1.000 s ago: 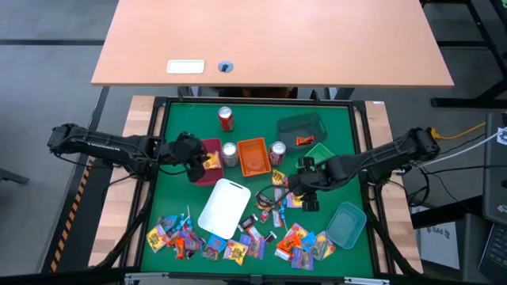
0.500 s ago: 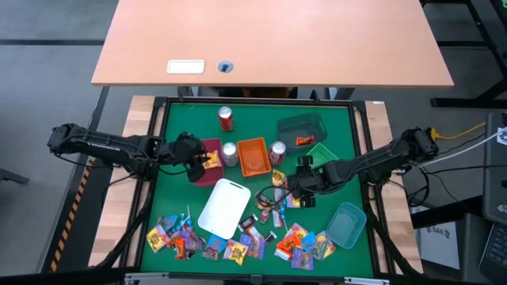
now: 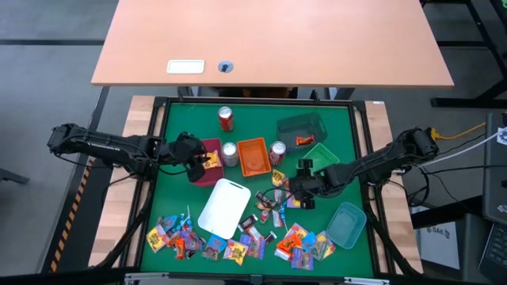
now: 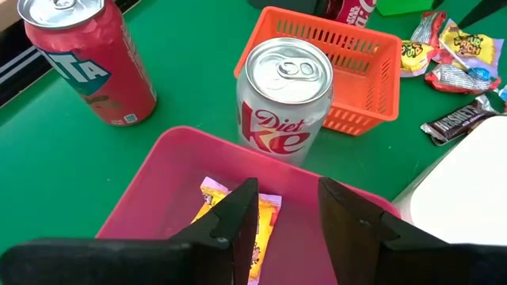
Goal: Sort candy
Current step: Put the orange candy into the black bin
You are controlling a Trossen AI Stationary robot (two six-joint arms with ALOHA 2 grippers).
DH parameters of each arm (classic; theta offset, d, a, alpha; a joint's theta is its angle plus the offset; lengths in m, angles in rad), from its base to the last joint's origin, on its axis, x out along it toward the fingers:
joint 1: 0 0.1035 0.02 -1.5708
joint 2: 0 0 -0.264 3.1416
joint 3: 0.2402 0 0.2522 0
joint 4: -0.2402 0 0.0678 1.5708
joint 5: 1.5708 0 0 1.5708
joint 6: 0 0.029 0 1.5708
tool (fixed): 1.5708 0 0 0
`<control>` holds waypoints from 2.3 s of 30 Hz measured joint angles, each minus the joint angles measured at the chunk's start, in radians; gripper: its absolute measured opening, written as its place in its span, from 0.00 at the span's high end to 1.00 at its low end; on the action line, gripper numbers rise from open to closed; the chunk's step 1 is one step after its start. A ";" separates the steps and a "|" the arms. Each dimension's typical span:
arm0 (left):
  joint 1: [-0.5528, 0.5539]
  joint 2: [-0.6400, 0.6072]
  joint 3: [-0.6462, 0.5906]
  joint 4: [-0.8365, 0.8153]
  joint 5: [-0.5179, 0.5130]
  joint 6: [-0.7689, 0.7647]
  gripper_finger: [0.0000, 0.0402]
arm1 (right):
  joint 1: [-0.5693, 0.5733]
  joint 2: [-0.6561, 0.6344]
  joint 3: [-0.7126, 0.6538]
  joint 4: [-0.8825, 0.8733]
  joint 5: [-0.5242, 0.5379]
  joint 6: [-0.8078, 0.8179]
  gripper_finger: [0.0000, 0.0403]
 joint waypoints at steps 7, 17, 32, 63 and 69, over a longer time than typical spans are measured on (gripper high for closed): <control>0.000 0.000 0.000 0.000 0.000 0.000 0.70 | 0.000 0.005 -0.056 0.017 0.000 0.000 0.50; 0.000 0.000 0.000 0.003 0.000 0.000 0.70 | 0.000 0.029 -0.072 0.017 0.000 0.001 0.66; 0.000 0.000 0.000 0.008 0.000 -0.005 0.70 | 0.000 0.030 -0.071 0.013 -0.041 0.002 0.94; 0.000 0.000 0.000 0.008 0.000 -0.005 0.70 | 0.000 0.026 0.346 -0.612 0.229 -0.088 0.94; 0.000 0.000 0.000 0.032 0.062 -0.005 0.70 | -0.062 0.026 0.350 -0.657 0.404 -0.113 0.94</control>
